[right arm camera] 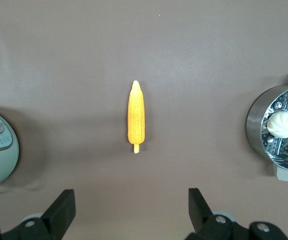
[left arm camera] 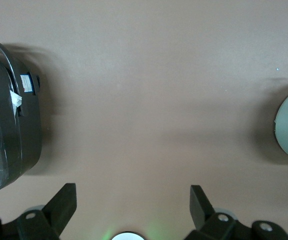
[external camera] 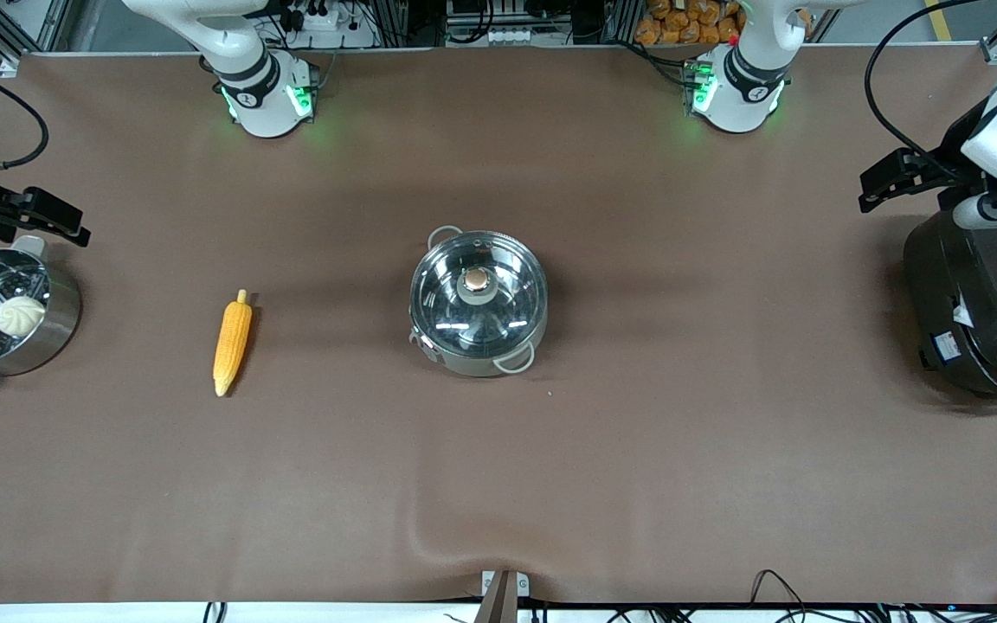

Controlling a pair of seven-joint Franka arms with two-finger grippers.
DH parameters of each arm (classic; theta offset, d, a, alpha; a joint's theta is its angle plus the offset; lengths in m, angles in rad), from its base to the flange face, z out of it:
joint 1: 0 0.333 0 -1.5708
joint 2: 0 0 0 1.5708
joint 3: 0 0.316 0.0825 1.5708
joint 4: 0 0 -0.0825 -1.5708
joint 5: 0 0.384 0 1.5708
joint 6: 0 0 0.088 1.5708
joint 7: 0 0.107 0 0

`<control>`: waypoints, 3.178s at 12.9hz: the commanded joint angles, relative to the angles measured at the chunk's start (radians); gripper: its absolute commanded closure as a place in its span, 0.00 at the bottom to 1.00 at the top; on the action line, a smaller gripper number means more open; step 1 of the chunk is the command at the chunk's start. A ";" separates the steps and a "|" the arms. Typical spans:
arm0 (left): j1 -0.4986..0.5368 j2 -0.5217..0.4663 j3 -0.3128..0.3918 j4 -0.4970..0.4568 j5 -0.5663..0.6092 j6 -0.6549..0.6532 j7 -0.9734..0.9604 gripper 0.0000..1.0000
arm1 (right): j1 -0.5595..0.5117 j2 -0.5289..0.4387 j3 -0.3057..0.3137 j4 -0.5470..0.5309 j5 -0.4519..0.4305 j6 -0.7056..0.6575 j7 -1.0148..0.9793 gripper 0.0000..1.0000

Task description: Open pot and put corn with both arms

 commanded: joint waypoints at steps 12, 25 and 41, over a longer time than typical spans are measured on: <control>-0.291 0.372 -0.061 0.242 -0.025 0.125 -0.444 0.00 | -0.019 -0.002 0.055 -0.102 0.010 0.085 0.079 0.00; -0.793 0.753 0.100 0.447 -0.022 0.499 -1.200 0.19 | -0.003 0.337 0.057 -0.447 0.009 0.772 0.067 0.00; -0.833 0.782 0.099 0.410 -0.011 0.457 -1.199 0.31 | -0.011 0.472 0.063 -0.455 0.012 0.802 0.005 0.19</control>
